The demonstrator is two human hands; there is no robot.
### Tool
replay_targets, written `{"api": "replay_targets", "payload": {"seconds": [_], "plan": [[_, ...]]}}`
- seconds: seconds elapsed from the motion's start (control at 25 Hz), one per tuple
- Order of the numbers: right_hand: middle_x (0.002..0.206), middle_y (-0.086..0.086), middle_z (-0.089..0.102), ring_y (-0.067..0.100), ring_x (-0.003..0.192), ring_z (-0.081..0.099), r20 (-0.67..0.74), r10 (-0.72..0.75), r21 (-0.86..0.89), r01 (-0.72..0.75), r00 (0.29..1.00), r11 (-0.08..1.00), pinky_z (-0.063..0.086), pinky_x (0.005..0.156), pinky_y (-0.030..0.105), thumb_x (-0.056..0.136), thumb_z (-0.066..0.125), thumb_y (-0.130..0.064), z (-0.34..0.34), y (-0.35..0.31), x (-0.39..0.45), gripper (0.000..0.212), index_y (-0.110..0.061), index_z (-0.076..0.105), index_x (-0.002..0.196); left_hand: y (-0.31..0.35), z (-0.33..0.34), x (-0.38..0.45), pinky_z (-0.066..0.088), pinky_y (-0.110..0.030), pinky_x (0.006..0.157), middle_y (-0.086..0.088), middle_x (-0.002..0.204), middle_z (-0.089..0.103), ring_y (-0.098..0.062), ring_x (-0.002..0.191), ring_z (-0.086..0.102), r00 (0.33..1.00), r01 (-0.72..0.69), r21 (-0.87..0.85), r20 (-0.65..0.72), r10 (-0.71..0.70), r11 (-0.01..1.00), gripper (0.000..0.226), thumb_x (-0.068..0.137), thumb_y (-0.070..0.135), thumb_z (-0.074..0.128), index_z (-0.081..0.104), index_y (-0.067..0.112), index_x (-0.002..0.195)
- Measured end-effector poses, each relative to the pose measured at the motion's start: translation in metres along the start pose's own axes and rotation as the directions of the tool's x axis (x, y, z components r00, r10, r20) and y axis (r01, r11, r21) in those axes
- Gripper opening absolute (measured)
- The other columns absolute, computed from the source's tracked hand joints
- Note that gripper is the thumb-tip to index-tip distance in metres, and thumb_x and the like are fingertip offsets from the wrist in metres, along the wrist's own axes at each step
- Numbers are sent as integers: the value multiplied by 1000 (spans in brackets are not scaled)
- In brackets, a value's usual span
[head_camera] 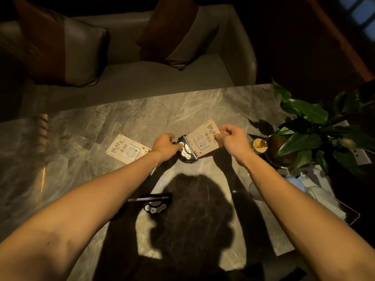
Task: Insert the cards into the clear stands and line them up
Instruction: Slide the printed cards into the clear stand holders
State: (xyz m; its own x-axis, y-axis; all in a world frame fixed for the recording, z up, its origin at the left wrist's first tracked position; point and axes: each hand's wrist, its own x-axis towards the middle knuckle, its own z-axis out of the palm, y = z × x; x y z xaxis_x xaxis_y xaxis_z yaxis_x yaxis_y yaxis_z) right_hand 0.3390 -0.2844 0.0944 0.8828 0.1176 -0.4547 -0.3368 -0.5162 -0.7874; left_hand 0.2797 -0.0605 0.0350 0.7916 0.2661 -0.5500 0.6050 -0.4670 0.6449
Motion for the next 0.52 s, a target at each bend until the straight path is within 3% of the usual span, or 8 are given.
{"api": "replay_targets", "payload": {"seconds": [0.16, 0.24, 0.36, 0.52], "plan": [[93, -5, 74, 12, 88, 67, 53, -221, -221, 228, 974, 948, 53, 77, 32, 94, 63, -14, -4, -21, 6, 16, -21, 75, 103, 44, 0, -5, 49, -12, 79, 3, 126, 60, -14, 107, 62, 948, -318, -125, -38, 315, 940, 53, 89, 29, 76, 58, 25, 139], [90, -9, 72, 11, 85, 64, 103, -278, -333, 296, 955, 895, 50, 75, 32, 94, 63, -16, -5, -22, 7, 18, -26, 75, 103, 61, 2, -5, 55, -20, 86, 4, 125, 65, -12, 106, 65, 908, -418, -132, -51, 415, 899, 43, 89, 23, 75, 65, 23, 131], [91, -8, 72, 15, 88, 64, 144, -269, -397, 305, 952, 866, 52, 80, 39, 93, 63, -16, -7, -17, 8, 18, -27, 74, 103, 65, 6, -4, 54, -31, 93, 6, 110, 72, -11, 102, 66, 891, -454, -46, -36, 453, 890, 22, 90, 22, 73, 73, 20, 113], [92, -6, 71, 16, 89, 64, 146, -245, -372, 282, 959, 884, 53, 83, 42, 94, 63, -14, -6, -9, 4, 17, -24, 73, 102, 56, 10, -4, 53, -31, 89, 8, 98, 74, -11, 96, 66, 895, -447, -37, -39, 445, 894, 11, 91, 23, 72, 75, 20, 101]]}}
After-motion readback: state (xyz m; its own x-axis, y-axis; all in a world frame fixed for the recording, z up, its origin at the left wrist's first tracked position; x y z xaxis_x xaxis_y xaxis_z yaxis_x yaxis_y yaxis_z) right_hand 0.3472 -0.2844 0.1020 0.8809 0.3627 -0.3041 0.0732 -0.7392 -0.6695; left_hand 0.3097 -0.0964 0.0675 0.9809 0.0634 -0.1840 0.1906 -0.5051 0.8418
